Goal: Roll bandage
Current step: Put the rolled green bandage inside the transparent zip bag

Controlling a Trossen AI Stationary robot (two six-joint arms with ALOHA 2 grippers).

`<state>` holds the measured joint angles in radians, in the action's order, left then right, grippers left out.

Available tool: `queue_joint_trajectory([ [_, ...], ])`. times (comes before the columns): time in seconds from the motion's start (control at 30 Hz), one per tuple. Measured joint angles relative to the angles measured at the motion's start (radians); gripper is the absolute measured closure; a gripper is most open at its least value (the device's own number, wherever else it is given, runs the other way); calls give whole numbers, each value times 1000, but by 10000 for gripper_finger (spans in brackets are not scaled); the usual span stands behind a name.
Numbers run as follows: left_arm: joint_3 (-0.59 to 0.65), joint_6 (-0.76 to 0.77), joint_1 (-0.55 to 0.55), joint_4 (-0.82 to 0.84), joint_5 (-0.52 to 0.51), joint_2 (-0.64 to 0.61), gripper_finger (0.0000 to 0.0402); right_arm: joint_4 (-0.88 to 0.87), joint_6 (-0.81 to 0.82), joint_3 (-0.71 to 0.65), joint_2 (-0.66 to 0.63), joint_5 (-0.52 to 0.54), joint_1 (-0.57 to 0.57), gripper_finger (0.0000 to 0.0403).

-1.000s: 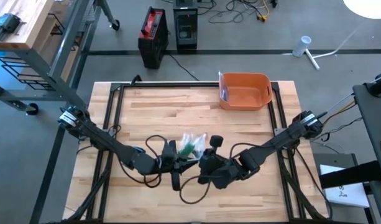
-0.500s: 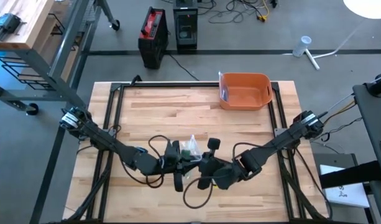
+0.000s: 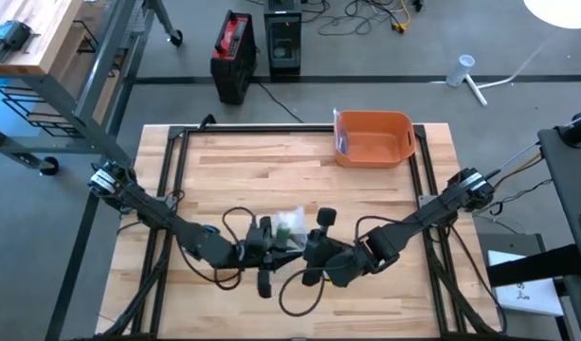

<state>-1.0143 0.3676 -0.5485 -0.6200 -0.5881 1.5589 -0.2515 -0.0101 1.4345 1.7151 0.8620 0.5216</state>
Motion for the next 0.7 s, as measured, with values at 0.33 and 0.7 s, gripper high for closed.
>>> queue_joint_trajectory([
  [0.33, 76, -73, -29, 53, 99, -171, 401, -5, 30, -114, -115, 70, 89, 389],
  [0.7, 94, -62, -33, 151, 200, -190, 401, 23, 33, -170, -185, -54, 116, 326],
])
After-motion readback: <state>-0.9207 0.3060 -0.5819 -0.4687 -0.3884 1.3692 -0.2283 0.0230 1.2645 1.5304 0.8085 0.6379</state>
